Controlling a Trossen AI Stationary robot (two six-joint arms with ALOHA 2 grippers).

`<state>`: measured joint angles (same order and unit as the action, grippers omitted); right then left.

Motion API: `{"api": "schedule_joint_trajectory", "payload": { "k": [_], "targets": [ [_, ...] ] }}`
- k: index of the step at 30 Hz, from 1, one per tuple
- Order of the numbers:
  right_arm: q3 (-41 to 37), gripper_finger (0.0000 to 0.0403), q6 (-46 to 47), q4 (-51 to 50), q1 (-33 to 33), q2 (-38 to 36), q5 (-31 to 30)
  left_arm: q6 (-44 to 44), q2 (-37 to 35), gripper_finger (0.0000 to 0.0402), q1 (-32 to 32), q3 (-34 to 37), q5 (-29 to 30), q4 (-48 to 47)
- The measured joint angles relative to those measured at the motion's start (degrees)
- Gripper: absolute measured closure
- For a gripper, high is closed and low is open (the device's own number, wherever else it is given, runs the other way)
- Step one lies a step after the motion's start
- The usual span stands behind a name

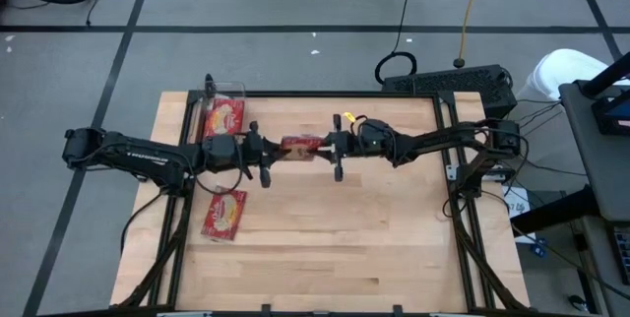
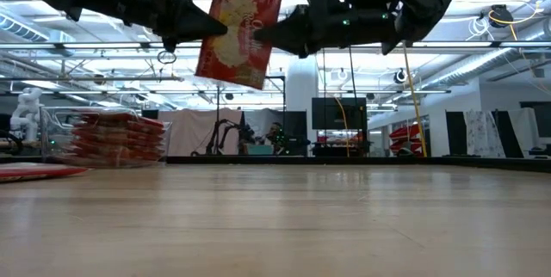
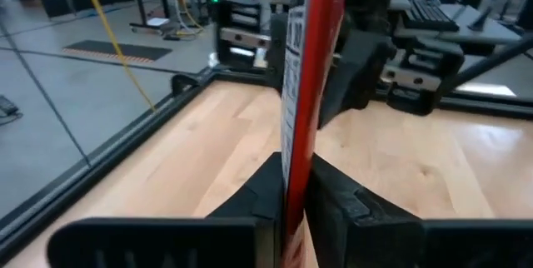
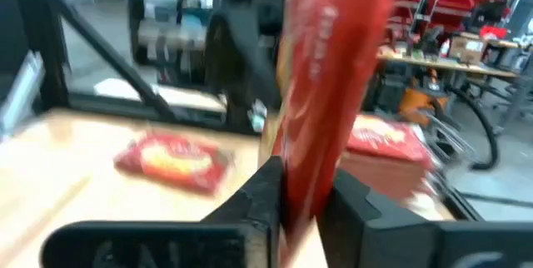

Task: Sort popcorn bags into baskets
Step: Put the red popcorn bag into the transparent bin

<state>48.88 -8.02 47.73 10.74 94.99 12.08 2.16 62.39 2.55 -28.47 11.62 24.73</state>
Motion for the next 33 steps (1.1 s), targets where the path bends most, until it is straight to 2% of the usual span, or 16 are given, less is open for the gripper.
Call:
{"api": "schedule_joint_trajectory", "payload": {
  "k": [5, 10, 14, 17, 22, 27, 33],
  "targets": [
    [-0.02, 0.0316, -3.94, -8.83, 1.37, -3.63, -0.26, 0.94, -5.72, 0.0384, 3.06, 0.0, -0.3, -4.65],
    [-0.02, 0.0295, -4.9, -13.68, 2.63, -4.75, -0.07, 4.34, -14.72, 0.0374, 7.56, 0.0, -0.72, -13.83],
    [-0.02, 0.0291, -5.37, -17.32, 3.39, -4.73, -0.13, 9.02, -22.66, 0.0367, 11.47, 0.0, -0.81, -22.92],
    [-0.02, 0.0293, -6.45, -19.99, 3.52, -4.73, -0.03, 13.7, -28.24, 0.0378, 15.84, 0.0, -0.62, -29.68],
    [-0.05, 0.0293, -8.66, -21.29, 3.52, -4.73, -0.02, 16.46, -35.07, 0.0384, 24.1, -0.01, -1.13, -37.39],
    [-1.7, 0.0293, -10.72, -19.73, 3.52, -4.73, -0.02, 19.38, -36.48, 0.0374, 34.09, -4.9, -7.15, -49.69],
    [-5.62, 0.0293, -11.13, -12.41, 3.52, -4.71, 0.0, 15.37, -31.6, 0.038, 43.62, -11.49, -17.98, -59.28]
  ]
}}
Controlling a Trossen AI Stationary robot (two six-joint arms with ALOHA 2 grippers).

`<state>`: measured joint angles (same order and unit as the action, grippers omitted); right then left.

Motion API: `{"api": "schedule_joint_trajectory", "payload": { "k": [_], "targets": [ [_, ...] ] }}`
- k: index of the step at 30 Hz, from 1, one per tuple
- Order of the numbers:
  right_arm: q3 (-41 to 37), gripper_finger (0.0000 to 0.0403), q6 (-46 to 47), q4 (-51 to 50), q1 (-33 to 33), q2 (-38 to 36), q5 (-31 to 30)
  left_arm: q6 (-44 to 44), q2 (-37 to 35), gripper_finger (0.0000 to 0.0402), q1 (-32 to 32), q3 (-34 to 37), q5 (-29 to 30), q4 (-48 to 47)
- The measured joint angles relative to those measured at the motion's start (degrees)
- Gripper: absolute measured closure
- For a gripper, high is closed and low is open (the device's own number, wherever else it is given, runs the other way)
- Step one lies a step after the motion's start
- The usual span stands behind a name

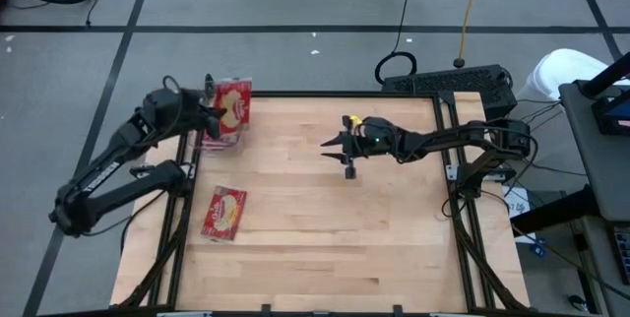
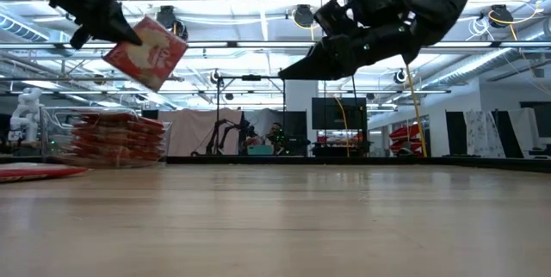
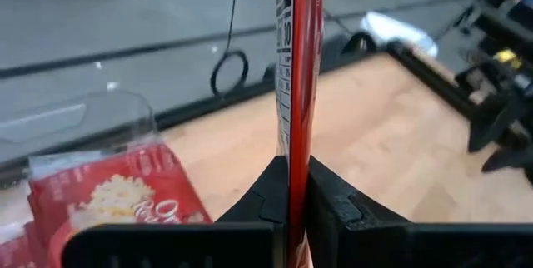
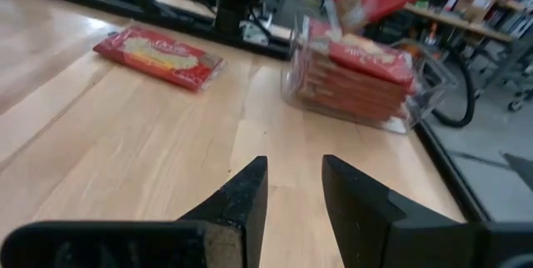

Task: Sort popcorn bags into baskets
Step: Put the red popcorn bag into the transparent bin

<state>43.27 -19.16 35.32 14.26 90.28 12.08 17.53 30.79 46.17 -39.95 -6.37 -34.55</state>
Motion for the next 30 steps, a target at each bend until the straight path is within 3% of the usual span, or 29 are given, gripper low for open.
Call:
{"api": "schedule_joint_trajectory", "payload": {
  "k": [7, 18, 25, 30],
  "targets": [
    [-3.76, 0.0293, -0.02, 6.01, 0.0, 0.0, 0.02, -2.83, 5.47, 0.0376, 11.32, -0.75, -16.96, -1.56],
    [-7.06, 0.0293, 1.25, 6.02, 0.0, 0.02, 0.03, -4.0, 7.45, 0.0384, 27.02, -0.75, -25.94, -7.66],
    [-7.39, 0.0293, 0.94, 6.08, 0.0, 0.02, 0.04, -9.59, 8.88, 0.037, 35.46, -0.75, -25.41, -14.75],
    [-7.39, 0.0293, 0.49, 6.07, 0.0, 0.02, 0.07, -12.64, 11.74, 0.0375, 38.22, -0.75, -26.93, -15.43]
  ]
}}
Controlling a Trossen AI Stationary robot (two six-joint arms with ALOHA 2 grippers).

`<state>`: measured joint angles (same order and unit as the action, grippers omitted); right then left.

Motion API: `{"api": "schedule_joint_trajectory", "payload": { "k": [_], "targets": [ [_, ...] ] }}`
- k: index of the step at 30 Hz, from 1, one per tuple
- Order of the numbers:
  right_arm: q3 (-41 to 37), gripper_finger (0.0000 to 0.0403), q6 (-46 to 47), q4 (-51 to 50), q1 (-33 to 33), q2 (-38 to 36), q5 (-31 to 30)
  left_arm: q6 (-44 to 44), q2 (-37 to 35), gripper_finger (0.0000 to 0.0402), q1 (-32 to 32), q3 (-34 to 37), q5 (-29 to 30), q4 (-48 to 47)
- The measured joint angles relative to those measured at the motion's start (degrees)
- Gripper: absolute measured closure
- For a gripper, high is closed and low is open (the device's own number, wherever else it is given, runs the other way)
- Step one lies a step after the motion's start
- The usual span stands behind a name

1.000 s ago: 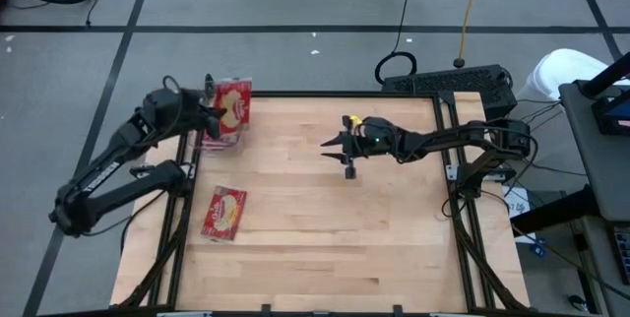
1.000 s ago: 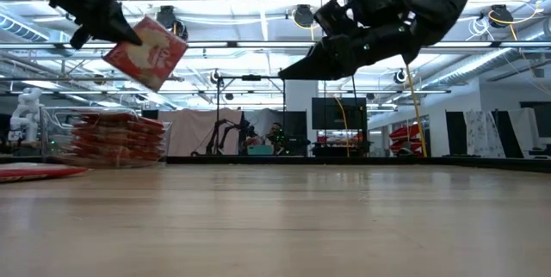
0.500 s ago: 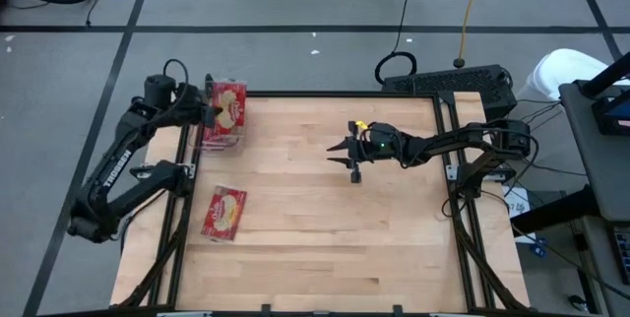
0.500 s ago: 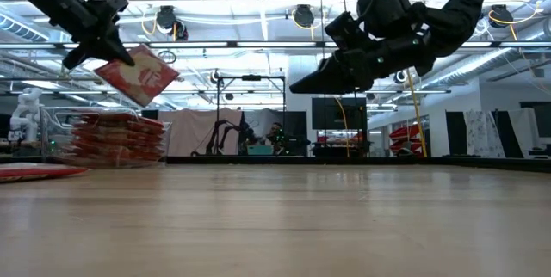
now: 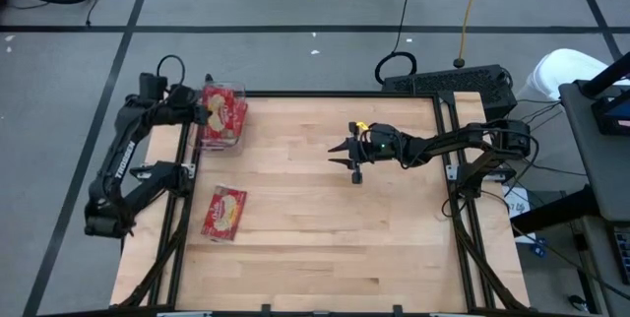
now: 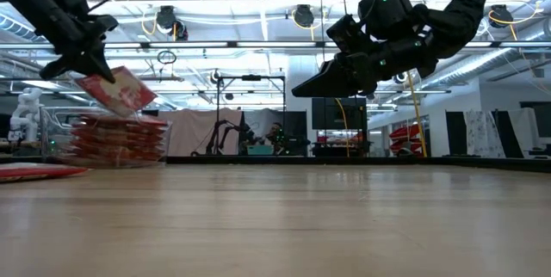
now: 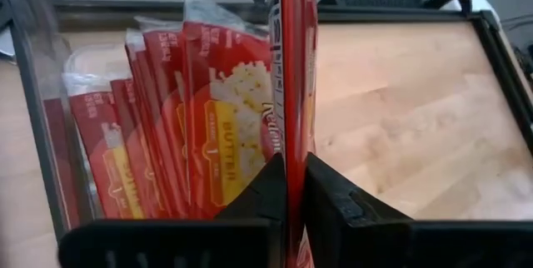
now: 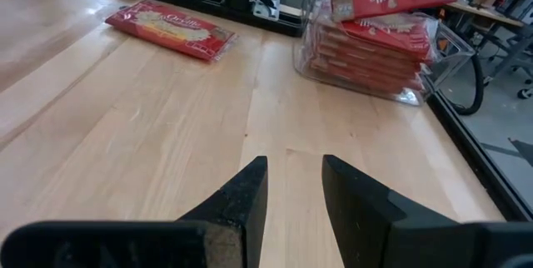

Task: Sort popcorn bags into baskets
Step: Put the red popcorn bag into the transparent bin

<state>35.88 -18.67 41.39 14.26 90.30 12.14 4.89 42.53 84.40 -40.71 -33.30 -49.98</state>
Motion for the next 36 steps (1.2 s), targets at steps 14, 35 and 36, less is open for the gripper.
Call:
{"api": "schedule_joint_trajectory", "payload": {
  "k": [14, 35, 36],
  "targets": [
    [0.0, 0.0293, -0.39, 0.37, 0.0, 0.0, -0.02, -4.66, 3.58, 0.0346, 0.42, 0.0, 7.1, -3.05],
    [0.0, 0.0293, -0.11, 0.39, 0.0, 0.0, -0.02, -4.59, 3.6, 0.0271, 0.37, 0.0, 9.57, -3.46],
    [0.0, 0.0293, -0.14, 0.39, 0.0, 0.0, -0.02, -4.58, 3.6, 0.0265, 0.37, 0.0, 9.57, -3.48]
  ]
}}
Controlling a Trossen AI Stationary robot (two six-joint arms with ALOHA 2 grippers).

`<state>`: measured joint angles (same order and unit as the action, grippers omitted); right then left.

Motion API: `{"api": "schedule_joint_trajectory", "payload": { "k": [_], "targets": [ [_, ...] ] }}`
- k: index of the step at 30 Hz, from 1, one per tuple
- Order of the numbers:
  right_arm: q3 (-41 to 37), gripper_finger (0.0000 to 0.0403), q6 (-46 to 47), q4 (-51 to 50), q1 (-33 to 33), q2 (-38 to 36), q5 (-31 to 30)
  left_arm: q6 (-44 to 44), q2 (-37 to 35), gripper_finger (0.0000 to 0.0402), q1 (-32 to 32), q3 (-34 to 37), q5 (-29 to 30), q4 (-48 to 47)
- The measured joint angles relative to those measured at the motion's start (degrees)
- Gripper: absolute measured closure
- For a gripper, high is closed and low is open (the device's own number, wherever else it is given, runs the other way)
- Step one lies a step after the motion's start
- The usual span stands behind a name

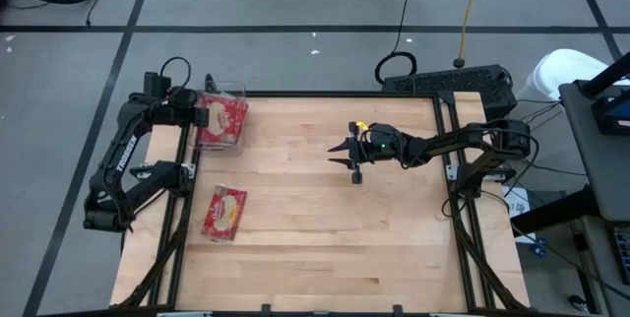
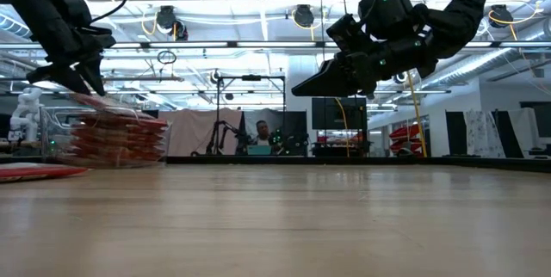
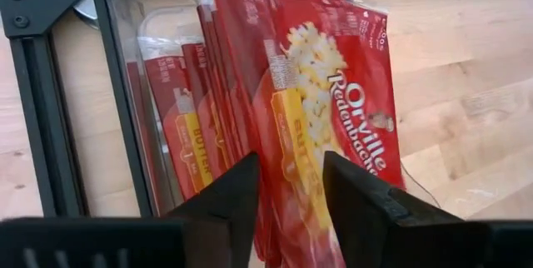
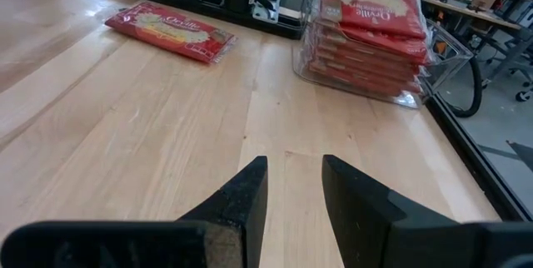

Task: Sort popcorn bags into baskets
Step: Put the red popcorn bag into the transparent bin, then adjust the red popcorn bags

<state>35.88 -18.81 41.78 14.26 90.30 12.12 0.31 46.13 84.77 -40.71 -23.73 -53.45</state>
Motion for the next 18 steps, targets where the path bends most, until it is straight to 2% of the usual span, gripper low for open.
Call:
{"api": "schedule_joint_trajectory", "payload": {
  "k": [10, 14, 18],
  "targets": [
    [0.0, 0.0293, 1.03, 0.22, 0.0, 0.0, -0.41, 0.18, -0.03, 0.0254, 0.0, 0.0, -0.02, 0.4],
    [0.26, 0.0294, 4.44, 3.46, 0.08, 0.0, -5.55, -0.07, -1.39, 0.0254, 0.02, 0.0, -0.04, 2.97],
    [5.41, 0.0302, 7.55, 0.46, 1.5, 0.17, -6.08, -1.17, -4.93, 0.0254, -0.18, 0.0, 0.0, 8.71]
  ]
}}
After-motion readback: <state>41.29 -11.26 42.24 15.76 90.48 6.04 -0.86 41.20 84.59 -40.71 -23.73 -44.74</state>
